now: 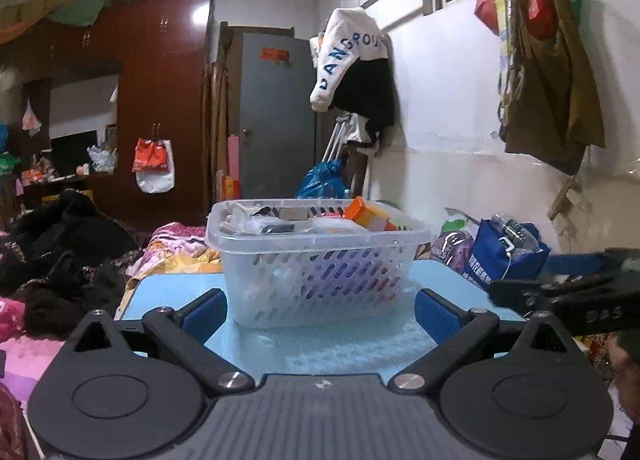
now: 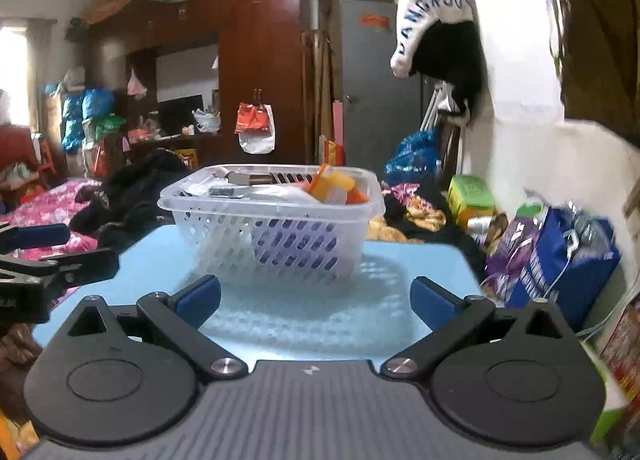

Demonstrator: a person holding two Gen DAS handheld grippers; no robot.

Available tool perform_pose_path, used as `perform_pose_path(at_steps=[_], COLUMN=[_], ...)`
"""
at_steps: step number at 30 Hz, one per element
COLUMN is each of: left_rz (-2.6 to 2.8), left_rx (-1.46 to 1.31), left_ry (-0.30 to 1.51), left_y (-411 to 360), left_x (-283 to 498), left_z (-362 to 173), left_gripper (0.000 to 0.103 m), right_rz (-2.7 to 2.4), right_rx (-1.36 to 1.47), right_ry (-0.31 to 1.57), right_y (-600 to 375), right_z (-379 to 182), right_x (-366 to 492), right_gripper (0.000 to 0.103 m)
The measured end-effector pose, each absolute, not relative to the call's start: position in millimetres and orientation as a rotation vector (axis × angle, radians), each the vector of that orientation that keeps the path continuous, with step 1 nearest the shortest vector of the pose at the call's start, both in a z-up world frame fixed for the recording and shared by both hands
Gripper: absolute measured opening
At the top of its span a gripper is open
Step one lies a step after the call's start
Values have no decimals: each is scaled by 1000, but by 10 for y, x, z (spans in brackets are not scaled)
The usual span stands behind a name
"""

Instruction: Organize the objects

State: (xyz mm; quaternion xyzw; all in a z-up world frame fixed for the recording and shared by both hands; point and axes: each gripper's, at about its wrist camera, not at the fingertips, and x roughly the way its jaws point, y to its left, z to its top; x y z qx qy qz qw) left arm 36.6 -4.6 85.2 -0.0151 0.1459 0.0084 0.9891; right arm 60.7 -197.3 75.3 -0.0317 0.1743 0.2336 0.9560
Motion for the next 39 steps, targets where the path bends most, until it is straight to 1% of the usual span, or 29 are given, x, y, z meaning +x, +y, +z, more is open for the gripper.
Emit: perform_pose_path(at_steps=[4,16,39], left_rz=[26,46,29], left_rx=[-36,-32,-14], left_ry=[313,319,308], left_y=[-50,20,-61], left_x=[381,383,344], left_z=[825,777,765], left_gripper=[101,101,101], right_rz=[451,450,461], right_rx=[-67,-44,-28], right_ry=[335,383,401], right_y=[-2010,-2038,-2090], right_z=[747,535,509], right_x=[641,656,604], right_gripper=[103,103,103])
